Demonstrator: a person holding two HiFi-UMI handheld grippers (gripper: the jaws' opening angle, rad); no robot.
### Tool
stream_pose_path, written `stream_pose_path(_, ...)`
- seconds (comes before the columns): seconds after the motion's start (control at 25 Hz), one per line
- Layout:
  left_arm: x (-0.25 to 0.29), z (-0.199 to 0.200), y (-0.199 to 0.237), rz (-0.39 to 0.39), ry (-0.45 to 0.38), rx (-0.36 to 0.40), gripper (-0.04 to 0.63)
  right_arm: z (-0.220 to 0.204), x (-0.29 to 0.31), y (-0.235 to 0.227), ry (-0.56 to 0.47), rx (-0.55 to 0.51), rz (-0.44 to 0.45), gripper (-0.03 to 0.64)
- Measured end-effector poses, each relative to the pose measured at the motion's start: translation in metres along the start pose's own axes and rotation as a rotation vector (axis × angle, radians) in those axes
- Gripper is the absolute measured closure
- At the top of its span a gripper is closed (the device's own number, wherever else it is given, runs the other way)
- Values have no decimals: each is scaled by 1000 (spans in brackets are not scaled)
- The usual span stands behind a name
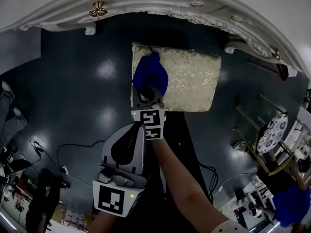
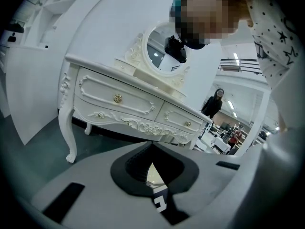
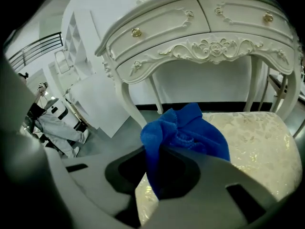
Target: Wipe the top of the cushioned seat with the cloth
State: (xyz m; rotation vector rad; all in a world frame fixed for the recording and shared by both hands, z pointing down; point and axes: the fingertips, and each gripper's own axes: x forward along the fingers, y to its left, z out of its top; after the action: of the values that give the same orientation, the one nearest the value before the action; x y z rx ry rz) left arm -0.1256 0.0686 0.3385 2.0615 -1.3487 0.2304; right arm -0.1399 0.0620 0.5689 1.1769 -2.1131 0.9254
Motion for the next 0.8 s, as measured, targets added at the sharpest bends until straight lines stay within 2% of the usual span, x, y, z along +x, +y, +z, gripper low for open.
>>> stream_pose_path(0.4, 5, 6, -2, 4, -38, 24, 586, -13, 20, 58, 122, -82, 189, 555)
stream_pose_path(0.56, 10, 2, -14, -22, -11, 12, 586, -13, 20, 56, 143, -48, 226, 555)
stream_pose_path(0.8, 20, 15, -23, -52, -27, 76, 586, 6, 4, 41, 76, 40, 252, 555)
